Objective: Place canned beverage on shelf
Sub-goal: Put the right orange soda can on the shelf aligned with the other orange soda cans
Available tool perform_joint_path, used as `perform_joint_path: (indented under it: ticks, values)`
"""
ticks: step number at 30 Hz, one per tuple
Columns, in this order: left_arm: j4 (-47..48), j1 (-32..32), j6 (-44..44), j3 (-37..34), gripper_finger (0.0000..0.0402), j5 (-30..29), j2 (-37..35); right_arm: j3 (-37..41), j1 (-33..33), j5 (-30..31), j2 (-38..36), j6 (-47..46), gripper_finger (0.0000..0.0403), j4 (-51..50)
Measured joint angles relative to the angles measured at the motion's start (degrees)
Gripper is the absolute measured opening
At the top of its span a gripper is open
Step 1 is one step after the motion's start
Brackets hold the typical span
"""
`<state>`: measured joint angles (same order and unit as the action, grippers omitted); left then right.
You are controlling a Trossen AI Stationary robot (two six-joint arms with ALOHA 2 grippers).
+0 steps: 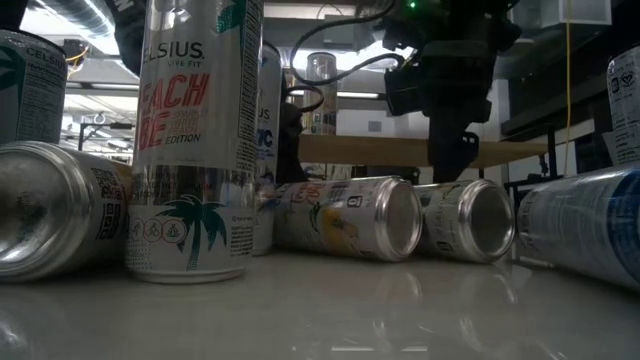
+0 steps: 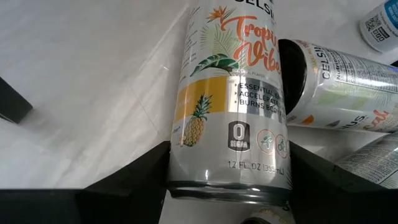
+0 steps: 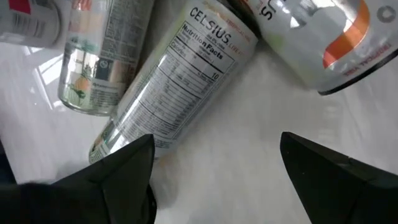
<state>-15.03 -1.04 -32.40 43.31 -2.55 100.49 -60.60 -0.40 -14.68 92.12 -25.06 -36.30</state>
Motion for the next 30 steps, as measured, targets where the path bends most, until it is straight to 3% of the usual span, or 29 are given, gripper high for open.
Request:
perform_joint_path:
  ticks: [11, 15, 24, 30]
  values:
    - [0.6, 0.4, 0.1, 0.0, 0.0247, 0.3, 0.0, 0.0, 0.0, 0.3, -2.1, 0.7, 0.0340, 0.5]
    - [0.7, 0.4, 0.1, 0.0, 0.0247, 0.3, 0.0, 0.0, -0.7, 3.1, -2.1, -1.9, 0.0340, 2.0]
    - [0.9, 0.4, 0.1, 0.0, 0.0247, 0.3, 0.0, 0.0, -7.6, -3.3, -4.0, 1.6, 0.0340, 3.8]
    - [0.9, 0.4, 0.1, 0.0, 0.0247, 0.2, 0.0, 1.5, -9.5, -4.3, -4.3, 2.8, 0.0340, 3.4]
